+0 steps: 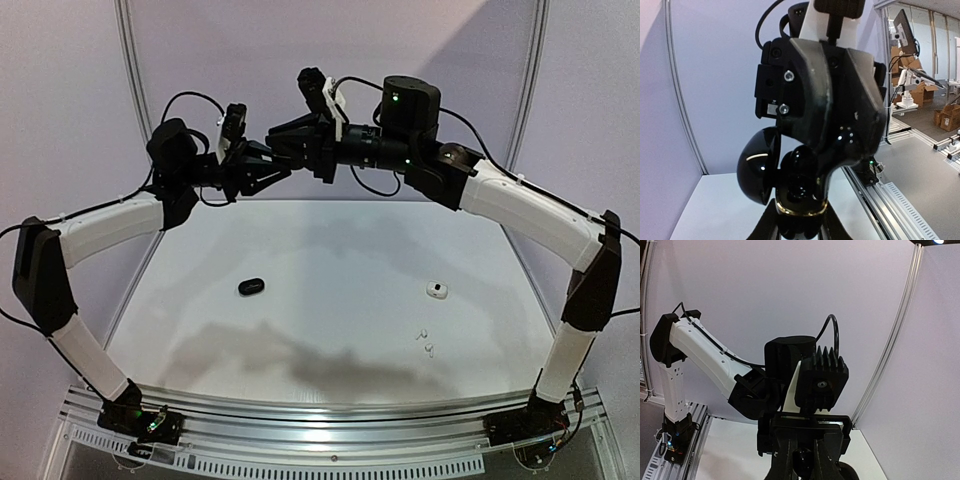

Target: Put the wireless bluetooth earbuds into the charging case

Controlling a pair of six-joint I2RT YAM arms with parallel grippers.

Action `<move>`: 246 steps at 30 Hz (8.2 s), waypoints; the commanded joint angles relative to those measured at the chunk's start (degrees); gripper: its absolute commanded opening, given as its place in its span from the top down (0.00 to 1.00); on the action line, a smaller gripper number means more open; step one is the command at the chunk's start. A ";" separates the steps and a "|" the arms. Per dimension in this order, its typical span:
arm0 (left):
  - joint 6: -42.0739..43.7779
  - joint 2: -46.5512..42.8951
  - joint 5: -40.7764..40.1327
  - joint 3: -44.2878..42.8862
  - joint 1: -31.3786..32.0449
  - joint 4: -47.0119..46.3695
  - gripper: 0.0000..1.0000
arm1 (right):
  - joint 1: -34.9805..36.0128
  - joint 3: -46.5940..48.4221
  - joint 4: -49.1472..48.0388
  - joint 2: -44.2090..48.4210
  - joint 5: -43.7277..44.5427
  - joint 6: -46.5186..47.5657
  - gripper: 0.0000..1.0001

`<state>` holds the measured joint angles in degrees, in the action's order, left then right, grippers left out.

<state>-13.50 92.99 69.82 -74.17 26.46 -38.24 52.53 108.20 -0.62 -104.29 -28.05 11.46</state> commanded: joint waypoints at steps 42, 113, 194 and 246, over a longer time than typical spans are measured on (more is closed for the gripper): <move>-0.22 -4.05 -2.78 3.51 0.35 -8.82 1.00 | 1.38 -0.87 2.47 -1.89 5.11 -0.43 0.92; 83.52 -5.75 -48.75 10.13 -3.17 13.87 1.00 | 0.35 0.69 -0.94 5.07 11.13 -6.28 0.53; -11.87 23.98 -44.23 -4.73 -31.64 80.21 0.01 | -30.36 -28.93 46.45 -9.50 35.37 -55.25 0.14; 11.99 -1.15 -37.43 -4.19 3.32 -0.58 0.18 | -5.08 1.83 -10.93 0.63 21.63 -31.98 0.83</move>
<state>1.30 89.58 35.81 -78.37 28.03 -26.00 46.87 107.22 -9.63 -101.01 -0.82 -20.84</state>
